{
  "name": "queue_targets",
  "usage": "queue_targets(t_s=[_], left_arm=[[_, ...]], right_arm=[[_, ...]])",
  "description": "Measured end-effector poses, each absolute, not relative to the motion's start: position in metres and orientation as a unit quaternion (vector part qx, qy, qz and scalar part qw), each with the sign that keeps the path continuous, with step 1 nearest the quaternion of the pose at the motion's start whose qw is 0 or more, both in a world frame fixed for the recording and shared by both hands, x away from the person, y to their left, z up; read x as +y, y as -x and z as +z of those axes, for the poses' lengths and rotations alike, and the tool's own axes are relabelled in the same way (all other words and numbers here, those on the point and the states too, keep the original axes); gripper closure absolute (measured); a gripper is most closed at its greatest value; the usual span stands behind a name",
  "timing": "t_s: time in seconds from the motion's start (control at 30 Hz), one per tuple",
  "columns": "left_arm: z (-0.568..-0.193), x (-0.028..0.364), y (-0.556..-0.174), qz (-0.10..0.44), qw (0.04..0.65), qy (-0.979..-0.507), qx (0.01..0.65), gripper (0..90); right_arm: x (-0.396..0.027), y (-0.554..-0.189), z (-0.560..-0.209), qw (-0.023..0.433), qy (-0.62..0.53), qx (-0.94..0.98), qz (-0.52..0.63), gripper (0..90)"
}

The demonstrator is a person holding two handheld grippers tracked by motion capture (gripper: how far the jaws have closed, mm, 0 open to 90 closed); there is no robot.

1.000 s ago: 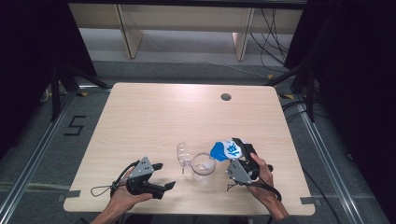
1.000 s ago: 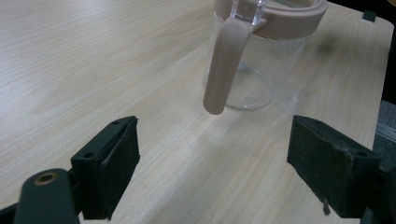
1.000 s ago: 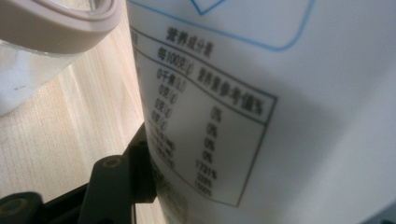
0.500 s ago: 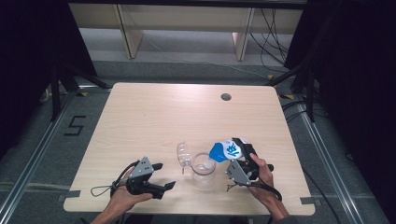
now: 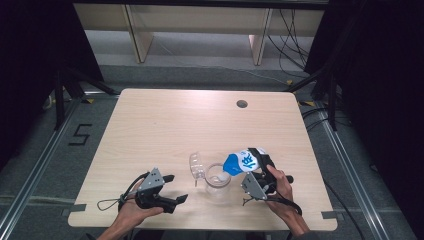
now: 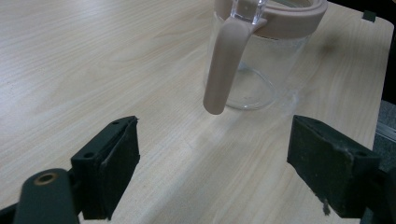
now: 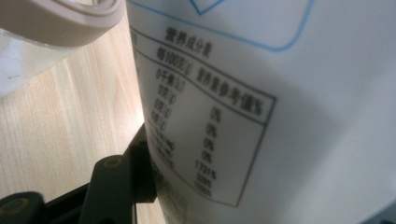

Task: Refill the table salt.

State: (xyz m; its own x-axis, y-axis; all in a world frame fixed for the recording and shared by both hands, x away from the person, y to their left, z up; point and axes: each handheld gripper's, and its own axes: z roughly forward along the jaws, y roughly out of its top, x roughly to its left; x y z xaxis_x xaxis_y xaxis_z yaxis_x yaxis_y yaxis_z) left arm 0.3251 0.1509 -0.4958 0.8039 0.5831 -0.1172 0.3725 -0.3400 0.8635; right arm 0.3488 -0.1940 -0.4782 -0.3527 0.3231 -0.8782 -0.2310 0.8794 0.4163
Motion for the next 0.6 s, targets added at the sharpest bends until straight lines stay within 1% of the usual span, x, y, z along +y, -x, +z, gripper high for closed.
queue_targets(t_s=[0.2, 0.27, 0.3, 0.33, 0.37, 0.4, 0.5, 0.53, 0.57, 0.6], left_arm=[[-0.4960, 0.1505, -0.3246, 0.110, 0.494, -0.810, 0.296, 16.2], [-0.4961, 0.1504, -0.3245, 0.110, 0.493, -0.811, 0.296, 16.2], [-0.4961, 0.1502, -0.3243, 0.110, 0.493, -0.810, 0.296, 16.2], [-0.4956, 0.1505, -0.3242, 0.110, 0.489, -0.813, 0.296, 16.2], [-0.4956, 0.1505, -0.3241, 0.110, 0.490, -0.813, 0.297, 16.2], [-0.4956, 0.1505, -0.3242, 0.110, 0.489, -0.813, 0.296, 16.2], [-0.4960, 0.1504, -0.3244, 0.111, 0.493, -0.810, 0.296, 16.2], [-0.4961, 0.1504, -0.3244, 0.111, 0.493, -0.811, 0.296, 16.2], [-0.4961, 0.1504, -0.3245, 0.111, 0.493, -0.811, 0.296, 16.2], [-0.4964, 0.1502, -0.3246, 0.108, 0.494, -0.810, 0.297, 16.2]], right_arm=[[-0.1927, -0.3479, -0.4789, 0.572, -0.022, 0.784, 0.239, 43.8], [-0.1922, -0.3480, -0.4763, 0.583, -0.001, 0.781, 0.223, 43.8], [-0.1921, -0.3475, -0.4791, 0.575, -0.020, 0.784, 0.235, 43.9], [-0.1922, -0.3480, -0.4772, 0.580, -0.007, 0.783, 0.227, 43.9], [-0.1919, -0.3465, -0.4799, 0.573, -0.026, 0.785, 0.232, 43.9], [-0.1919, -0.3479, -0.4784, 0.580, -0.008, 0.783, 0.225, 43.9], [-0.1914, -0.3485, -0.4815, 0.571, -0.007, 0.788, 0.232, 43.9], [-0.1907, -0.3468, -0.4820, 0.576, -0.015, 0.784, 0.229, 43.9], [-0.1907, -0.3482, -0.4818, 0.580, 0.000, 0.782, 0.228, 43.9], [-0.1900, -0.3477, -0.4825, 0.576, 0.001, 0.786, 0.224, 43.9]])
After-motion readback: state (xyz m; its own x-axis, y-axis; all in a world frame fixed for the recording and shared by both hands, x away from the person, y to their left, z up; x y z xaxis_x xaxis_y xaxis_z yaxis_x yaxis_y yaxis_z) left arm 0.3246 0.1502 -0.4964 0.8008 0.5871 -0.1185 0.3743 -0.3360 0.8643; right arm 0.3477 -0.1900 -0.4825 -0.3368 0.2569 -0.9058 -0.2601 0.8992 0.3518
